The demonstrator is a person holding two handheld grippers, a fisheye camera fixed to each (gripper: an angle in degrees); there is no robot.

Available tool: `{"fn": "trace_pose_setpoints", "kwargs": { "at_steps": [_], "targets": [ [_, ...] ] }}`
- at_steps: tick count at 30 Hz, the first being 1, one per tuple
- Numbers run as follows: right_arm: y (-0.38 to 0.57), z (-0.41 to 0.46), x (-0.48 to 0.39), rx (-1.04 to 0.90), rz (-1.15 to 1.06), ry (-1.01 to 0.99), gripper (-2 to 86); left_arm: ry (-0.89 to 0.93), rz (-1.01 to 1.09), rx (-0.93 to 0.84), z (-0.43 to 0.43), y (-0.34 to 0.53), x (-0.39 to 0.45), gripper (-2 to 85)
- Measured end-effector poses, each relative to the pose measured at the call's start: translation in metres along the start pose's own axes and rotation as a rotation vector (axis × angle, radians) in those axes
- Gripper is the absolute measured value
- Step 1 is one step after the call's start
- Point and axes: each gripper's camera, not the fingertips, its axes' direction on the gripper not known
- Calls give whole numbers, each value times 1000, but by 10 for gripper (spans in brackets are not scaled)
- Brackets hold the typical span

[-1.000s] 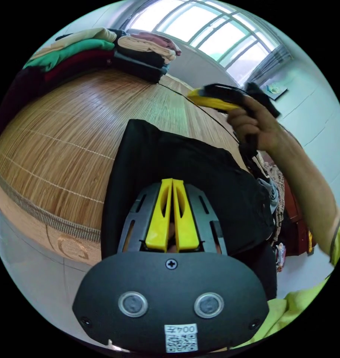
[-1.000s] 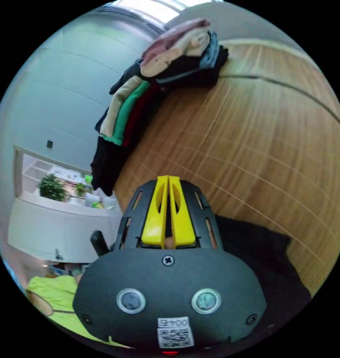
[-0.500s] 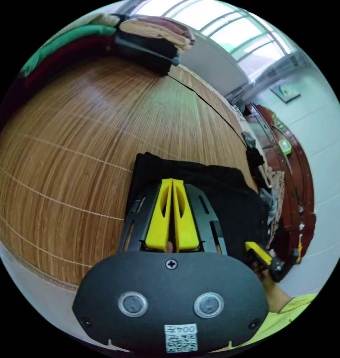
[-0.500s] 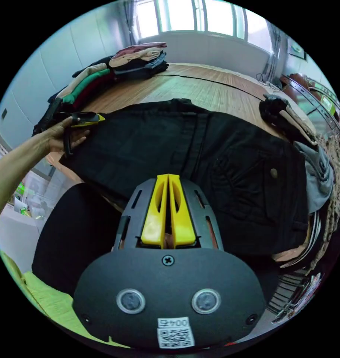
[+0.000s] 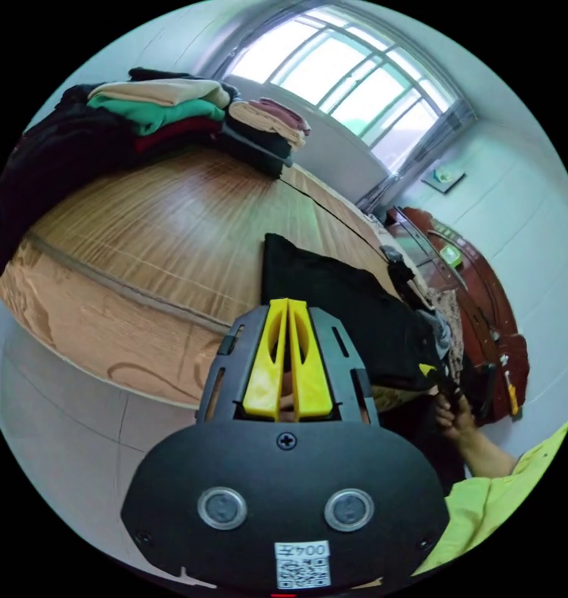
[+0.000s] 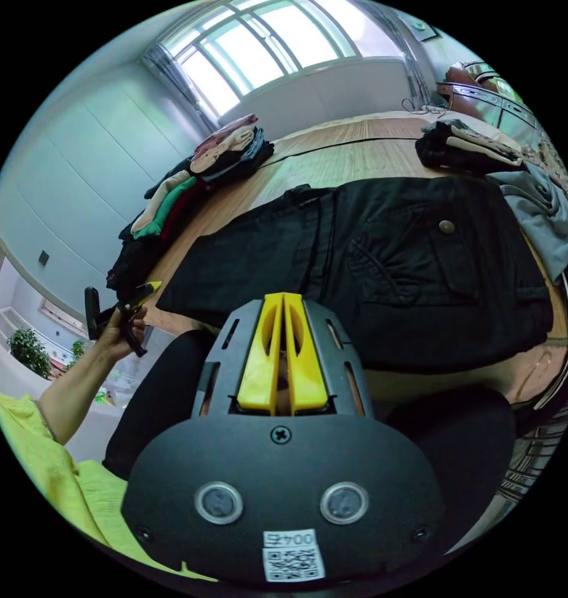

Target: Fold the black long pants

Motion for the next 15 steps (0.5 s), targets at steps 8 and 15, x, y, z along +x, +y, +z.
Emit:
{"fn": "trace_pose_setpoints", "kwargs": {
  "at_steps": [8, 15],
  "targets": [
    [34, 33, 26, -50, -7, -18, -8, -244, 300, -47, -8, 103, 5, 3],
    [65, 47, 53, -3, 35, -108, -8, -286, 409, -56, 24, 161, 2, 6]
  ]
}}
